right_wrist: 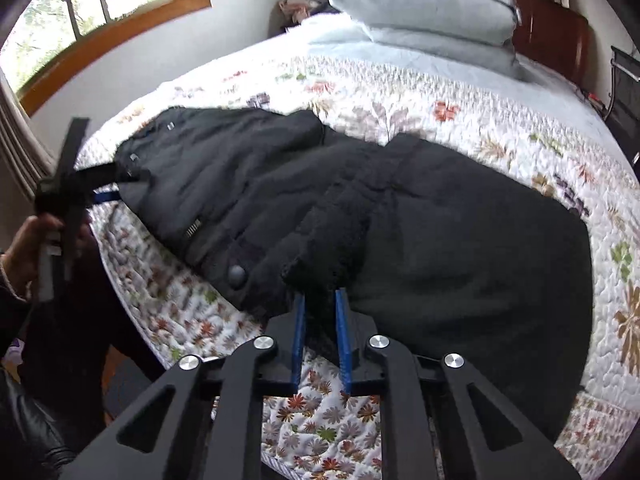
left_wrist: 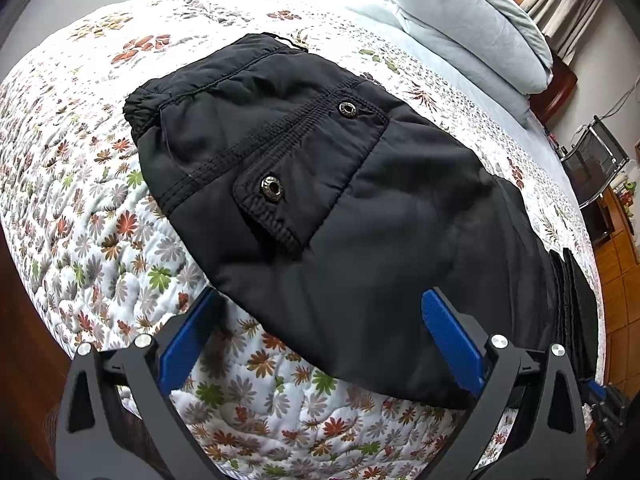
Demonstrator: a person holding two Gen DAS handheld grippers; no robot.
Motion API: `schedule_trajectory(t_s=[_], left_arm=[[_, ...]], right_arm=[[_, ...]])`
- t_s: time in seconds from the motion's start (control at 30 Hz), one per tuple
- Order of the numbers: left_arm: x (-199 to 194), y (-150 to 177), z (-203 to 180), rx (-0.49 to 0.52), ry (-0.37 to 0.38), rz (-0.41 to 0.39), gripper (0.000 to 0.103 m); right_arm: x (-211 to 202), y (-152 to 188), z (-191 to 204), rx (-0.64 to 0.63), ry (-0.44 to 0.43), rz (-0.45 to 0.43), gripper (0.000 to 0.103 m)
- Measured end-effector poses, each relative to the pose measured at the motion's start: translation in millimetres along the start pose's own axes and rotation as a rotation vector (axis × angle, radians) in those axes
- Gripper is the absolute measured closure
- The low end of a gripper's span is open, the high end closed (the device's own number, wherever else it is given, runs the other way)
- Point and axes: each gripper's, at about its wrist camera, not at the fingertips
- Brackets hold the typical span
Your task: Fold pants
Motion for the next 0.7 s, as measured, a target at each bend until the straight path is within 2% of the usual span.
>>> schedule_trajectory(t_s=[0.2,0.23,0.27,0.3,0.5,0.6,0.7], left_arm=[[-3.7,-2.1,5.3,-0.027,0.021,0.008,0.003],[-5.4,-3.0,8.1,-0.045,0.029,0.008,0.003],[-7.3,-3.6,10.7,-0.062,0.038,0.007,0.003],[-8.9,-4.0,13.3,-0.079,0.047,0.006,0.003],[-26.5,-4.4,38.6,-0.202,0.087,-0.015,0.003],[-36.9,-4.9,58.7,-0.294,0.117,-0.041,0.003],[-42.9,-3.9,82.8,-0.465,0.221,-0.059,0.003]], right_arm=[[9.0,4.9,-7.3,0.046,-0.031,0.009,0.085],[8.2,5.5,-7.7,0.054,-0.038,0.01,0.082],[7.2,5.8,-7.8,0.058,-0.05,0.012,0.074],[5.7,6.1,-7.4,0.063,-0.062,0.01,0.072],[-18.6,6.2,-16.9,0.152,-0.152,-0.061,0.07],[-36.3,9.6,-31.7,0.239,-0.186,-0.122,0.067],[-50.9,15.3,-48.4,0.31,-0.178,-0.168,0.066]])
Point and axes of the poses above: each gripper's, at about its wrist camera, not at the fingertips, and x roughly the way its jaws point, z to its left, y to its underside, and after that the axes turned 7 degrees about -x, right-handed
